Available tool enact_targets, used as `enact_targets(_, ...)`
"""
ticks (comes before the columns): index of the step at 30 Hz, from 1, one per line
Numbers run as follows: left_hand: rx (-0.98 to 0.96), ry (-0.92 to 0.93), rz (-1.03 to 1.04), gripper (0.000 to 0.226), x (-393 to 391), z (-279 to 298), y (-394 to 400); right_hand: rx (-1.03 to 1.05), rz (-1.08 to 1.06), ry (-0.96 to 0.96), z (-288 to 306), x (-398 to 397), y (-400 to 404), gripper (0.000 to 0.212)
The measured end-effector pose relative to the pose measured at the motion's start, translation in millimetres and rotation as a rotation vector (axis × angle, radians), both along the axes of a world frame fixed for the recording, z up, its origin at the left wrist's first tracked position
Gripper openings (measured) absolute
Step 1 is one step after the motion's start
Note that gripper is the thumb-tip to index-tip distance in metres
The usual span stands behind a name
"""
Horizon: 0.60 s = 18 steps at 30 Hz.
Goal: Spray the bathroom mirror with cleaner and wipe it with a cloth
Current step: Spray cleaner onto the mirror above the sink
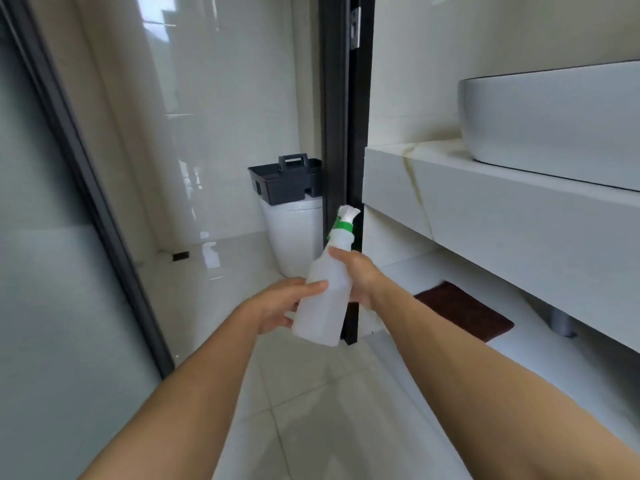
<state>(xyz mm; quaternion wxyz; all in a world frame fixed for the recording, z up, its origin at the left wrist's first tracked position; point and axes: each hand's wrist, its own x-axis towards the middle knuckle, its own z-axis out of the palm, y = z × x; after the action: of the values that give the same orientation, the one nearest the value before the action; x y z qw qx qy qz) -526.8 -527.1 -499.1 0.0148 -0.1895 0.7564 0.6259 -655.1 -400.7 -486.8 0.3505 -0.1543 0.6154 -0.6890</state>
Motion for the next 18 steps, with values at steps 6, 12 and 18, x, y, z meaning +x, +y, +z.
enact_targets(6, -0.022, 0.274, 0.130, 0.061, 1.1, 73.3, -11.3, -0.155, 0.201, 0.266, 98.6, -4.9, -28.2, 0.042)
enact_targets(12, -0.100, 0.436, 0.328, 0.070, -8.4, 180.6, 4.0, -0.229, 0.284, 0.355, 220.4, -13.0, -19.3, 0.046)
enact_targets(18, -0.155, 0.497, 0.423, 0.054, -2.9, 313.4, 23.6, -0.271, 0.337, 0.336, 356.9, -7.9, -3.2, 0.042)
